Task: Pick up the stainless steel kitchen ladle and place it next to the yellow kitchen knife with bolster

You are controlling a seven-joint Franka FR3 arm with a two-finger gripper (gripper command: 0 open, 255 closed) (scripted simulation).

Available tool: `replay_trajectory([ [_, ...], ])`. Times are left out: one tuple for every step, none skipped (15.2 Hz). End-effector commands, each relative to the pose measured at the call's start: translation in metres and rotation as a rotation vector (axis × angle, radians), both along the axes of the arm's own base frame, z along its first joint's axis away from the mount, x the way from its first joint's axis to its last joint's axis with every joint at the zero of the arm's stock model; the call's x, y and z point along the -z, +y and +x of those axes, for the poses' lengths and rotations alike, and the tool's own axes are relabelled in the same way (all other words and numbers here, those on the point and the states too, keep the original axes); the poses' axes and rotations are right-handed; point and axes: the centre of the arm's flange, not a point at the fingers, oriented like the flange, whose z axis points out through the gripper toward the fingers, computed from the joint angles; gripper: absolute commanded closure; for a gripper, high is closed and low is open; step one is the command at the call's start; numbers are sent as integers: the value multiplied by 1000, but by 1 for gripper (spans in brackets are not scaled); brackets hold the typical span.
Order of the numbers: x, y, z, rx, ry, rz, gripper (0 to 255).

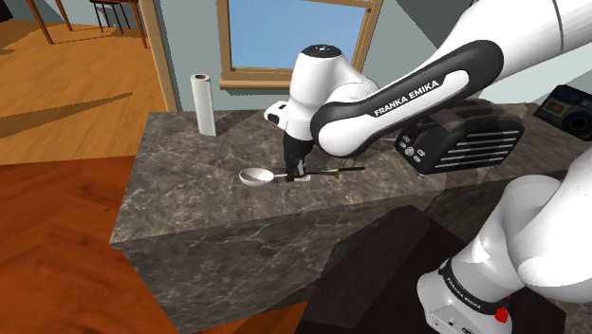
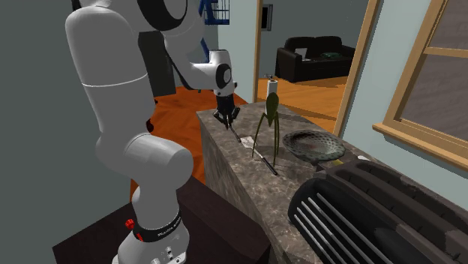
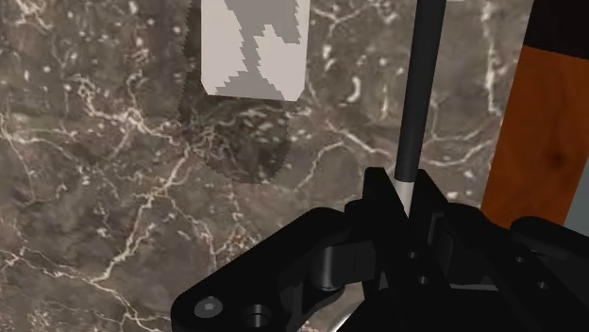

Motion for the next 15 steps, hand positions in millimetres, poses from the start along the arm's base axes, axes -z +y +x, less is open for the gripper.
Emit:
replay_trajectory([
  [-10,0,-1,0,1,0,255],
  [-16,0,-1,0,1,0,255],
  [-21,0,-1,0,1,0,255],
  [-26,0,-1,0,1,0,255],
  [-32,0,-1,0,1,0,255],
  [-37,0,-1,0,1,0,255],
  [-42,0,-1,0,1,0,255],
  [-47,0,-1,0,1,0,255],
  [-49,0,-1,0,1,0,255],
  [-49,-13,-1,0,1,0,255],
  [-49,-27,-2,0,1,0,255],
  [-49,-40,-3,0,1,0,255],
  [-49,-53,-4,0,1,0,255],
  [-49,-66,-4,0,1,0,255],
  [-49,-79,-5,0,1,0,255],
])
